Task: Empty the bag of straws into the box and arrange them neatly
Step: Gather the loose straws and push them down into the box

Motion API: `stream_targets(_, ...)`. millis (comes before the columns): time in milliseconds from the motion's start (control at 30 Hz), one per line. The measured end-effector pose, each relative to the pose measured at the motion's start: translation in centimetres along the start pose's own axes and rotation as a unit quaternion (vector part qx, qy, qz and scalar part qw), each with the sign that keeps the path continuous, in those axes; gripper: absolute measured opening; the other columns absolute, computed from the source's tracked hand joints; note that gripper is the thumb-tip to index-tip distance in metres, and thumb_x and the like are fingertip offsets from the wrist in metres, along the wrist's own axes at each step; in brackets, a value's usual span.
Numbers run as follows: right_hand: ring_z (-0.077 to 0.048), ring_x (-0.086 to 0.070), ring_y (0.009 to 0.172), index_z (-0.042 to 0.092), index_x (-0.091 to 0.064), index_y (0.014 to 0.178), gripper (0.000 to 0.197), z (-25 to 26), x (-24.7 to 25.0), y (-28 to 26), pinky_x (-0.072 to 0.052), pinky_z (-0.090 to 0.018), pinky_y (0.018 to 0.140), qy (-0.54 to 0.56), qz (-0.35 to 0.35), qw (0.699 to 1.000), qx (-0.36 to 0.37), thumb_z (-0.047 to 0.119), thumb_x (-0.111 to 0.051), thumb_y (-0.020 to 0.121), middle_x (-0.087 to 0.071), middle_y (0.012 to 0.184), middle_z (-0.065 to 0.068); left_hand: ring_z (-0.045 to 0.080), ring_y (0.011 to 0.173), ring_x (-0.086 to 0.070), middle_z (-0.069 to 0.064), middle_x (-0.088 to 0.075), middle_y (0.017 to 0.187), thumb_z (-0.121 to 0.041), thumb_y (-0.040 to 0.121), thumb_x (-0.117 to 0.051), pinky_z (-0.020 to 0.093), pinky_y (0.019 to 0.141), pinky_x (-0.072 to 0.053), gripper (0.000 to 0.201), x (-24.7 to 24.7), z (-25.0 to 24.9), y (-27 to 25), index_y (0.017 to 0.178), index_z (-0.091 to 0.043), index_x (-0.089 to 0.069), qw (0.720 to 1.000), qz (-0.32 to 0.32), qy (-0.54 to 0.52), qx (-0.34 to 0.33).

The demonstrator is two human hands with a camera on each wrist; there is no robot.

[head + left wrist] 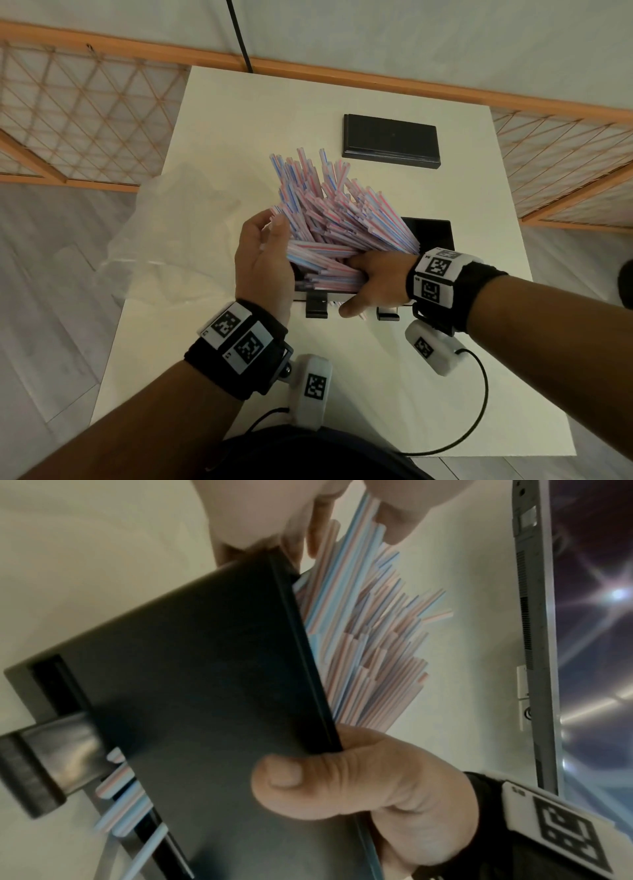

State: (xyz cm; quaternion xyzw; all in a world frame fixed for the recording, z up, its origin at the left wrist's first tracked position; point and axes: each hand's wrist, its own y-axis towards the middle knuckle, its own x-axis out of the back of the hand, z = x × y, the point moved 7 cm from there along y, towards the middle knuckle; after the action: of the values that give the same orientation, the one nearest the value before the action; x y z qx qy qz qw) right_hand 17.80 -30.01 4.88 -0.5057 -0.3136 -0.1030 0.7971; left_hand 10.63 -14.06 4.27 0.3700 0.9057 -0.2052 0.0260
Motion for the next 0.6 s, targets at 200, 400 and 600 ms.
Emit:
stream_targets(200, -0.014, -0.051, 0.124, 0.037, -0.048, 0.139, 0.078, 0.5, 0.1, 0.3, -0.037, -0.029, 0.108, 0.004, -0.007, 1.0, 0.02, 0.054, -0.081, 0.07, -0.058, 0.126, 0.015, -0.001, 0.073, -0.06, 0.001, -0.066, 0.096, -0.055, 0.075, -0.073, 0.022, 0.078, -0.047, 0.057, 0.0, -1.7, -0.1, 0.121, -0.026, -0.056, 0.998, 0.009, -0.002, -0.063)
stream_targets(400, -0.018, -0.052, 0.123, 0.032, -0.051, 0.137, 0.076, 1.4, 0.3, 0.5, -0.037, -0.03, 0.107, -0.031, -0.027, 0.998, 0.042, 0.061, -0.077, 0.071, -0.059, 0.131, 0.008, 0.022, 0.127, -0.063, 0.012, -0.062, 0.14, -0.072, 0.078, -0.061, 0.041, 0.109, -0.051, 0.094, -1.0, -1.4, -0.3, 0.149, -0.014, -0.041, 0.993, 0.053, 0.098, -0.049)
stream_targets(600, -0.013, -0.06, 0.11, 0.031, -0.057, 0.127, 0.074, 2.5, 1.4, -0.4, -0.043, -0.023, 0.097, 0.013, -0.079, 0.993, 0.084, 0.065, -0.079, 0.066, -0.066, 0.12, 0.012, 0.004, 0.115, -0.064, -0.003, -0.065, 0.125, -0.072, 0.078, -0.052, 0.036, 0.103, -0.05, 0.087, -1.5, -1.7, -0.5, 0.139, -0.01, -0.046, 0.992, 0.058, 0.088, -0.066)
